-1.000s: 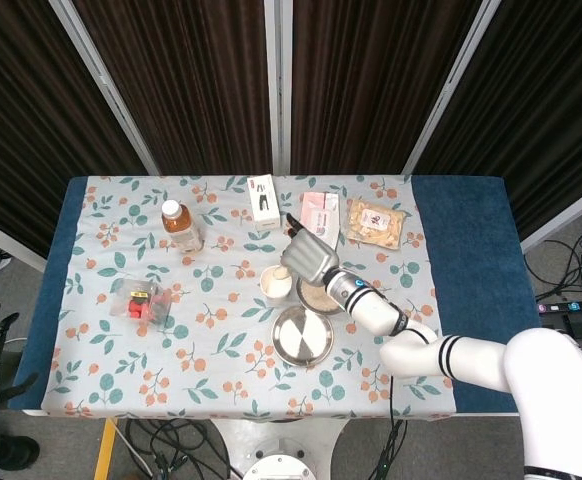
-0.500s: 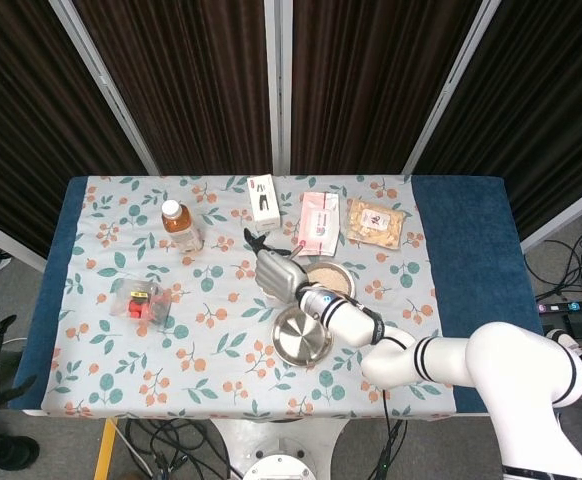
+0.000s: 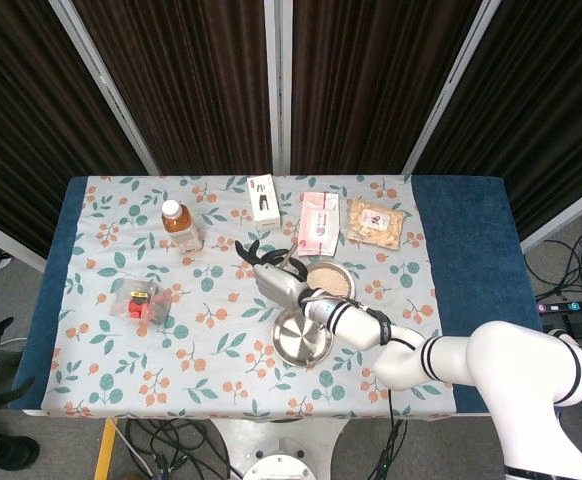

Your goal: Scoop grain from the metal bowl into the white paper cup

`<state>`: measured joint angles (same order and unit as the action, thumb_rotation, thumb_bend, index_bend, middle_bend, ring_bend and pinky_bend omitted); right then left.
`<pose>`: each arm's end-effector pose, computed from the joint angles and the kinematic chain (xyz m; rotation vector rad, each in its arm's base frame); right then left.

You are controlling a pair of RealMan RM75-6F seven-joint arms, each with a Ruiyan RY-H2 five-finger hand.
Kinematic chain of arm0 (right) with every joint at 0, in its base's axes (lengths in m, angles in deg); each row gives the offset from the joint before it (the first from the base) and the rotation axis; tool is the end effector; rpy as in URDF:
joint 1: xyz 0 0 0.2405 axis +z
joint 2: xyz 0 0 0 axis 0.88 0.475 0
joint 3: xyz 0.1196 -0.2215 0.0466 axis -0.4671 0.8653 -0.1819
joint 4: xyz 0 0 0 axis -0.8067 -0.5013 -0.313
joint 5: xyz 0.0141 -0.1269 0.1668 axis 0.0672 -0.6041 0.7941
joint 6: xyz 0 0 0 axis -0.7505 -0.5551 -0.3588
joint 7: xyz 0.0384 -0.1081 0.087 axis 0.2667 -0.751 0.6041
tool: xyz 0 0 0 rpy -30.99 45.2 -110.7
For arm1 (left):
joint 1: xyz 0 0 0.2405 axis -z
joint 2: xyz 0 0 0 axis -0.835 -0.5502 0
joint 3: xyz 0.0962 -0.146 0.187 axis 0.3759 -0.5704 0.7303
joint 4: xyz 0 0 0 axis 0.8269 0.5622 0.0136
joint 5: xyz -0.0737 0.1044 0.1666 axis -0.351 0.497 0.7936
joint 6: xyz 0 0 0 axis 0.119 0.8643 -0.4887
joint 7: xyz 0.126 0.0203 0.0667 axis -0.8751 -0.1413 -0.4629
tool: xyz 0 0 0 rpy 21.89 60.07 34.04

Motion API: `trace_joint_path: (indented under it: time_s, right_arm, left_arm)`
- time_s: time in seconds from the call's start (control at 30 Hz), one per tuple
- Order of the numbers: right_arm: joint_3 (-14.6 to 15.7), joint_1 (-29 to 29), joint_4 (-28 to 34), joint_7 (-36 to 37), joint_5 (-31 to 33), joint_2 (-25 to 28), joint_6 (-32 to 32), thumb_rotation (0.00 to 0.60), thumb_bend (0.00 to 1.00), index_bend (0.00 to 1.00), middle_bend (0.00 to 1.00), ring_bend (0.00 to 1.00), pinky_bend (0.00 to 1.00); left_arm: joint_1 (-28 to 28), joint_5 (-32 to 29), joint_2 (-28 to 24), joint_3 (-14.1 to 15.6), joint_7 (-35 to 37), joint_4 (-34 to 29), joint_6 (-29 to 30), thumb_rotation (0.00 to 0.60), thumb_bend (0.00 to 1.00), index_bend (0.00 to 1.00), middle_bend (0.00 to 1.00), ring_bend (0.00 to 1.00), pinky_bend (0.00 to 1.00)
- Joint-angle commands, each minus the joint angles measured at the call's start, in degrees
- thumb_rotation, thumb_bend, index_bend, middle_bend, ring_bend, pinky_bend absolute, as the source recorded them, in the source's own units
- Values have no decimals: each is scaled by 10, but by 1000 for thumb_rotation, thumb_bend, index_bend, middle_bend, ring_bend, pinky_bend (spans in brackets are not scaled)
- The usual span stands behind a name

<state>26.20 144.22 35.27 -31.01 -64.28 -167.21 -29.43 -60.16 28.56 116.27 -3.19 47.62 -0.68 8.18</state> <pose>0.0026 -0.3735 -0.0495 2.0708 1.0319 0.2352 -0.3573 0.1284 0.1390 -1.2092 -0.9369 -0.8166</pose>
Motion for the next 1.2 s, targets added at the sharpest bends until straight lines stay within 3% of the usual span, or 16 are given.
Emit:
trace_joint_path:
  time_s: [0.03, 0.43, 0.77, 0.97, 1.2]
  right_arm:
    - [-1, -2, 5, -6, 6, 1, -1, 600, 327, 606, 601, 233, 0]
    - [-10, -10, 43, -34, 43, 17, -27, 600, 327, 645, 618, 233, 0]
    - [-26, -61, 59, 68, 42, 28, -58, 600, 327, 636, 589, 234, 0]
    - [-5, -68, 35, 44, 4, 10, -58, 600, 327, 628, 585, 233, 0]
    - [-35, -117, 49, 139, -9, 14, -105, 600, 327, 620, 578, 234, 0]
  left_arm:
    - [0, 1, 0, 0, 0, 0, 0, 600, 60, 188, 118, 59, 34]
    - [-3, 0, -1, -1, -3, -3, 3, 600, 60, 189, 118, 59, 34]
    - [0, 3, -4, -2, -10, -8, 1, 600, 60, 188, 118, 59, 34]
    - [0, 7, -9, -3, -22, -20, 6, 600, 60, 188, 118, 59, 34]
    - [-1, 10, -16, -3, -32, -31, 11, 600, 60, 189, 118, 59, 34]
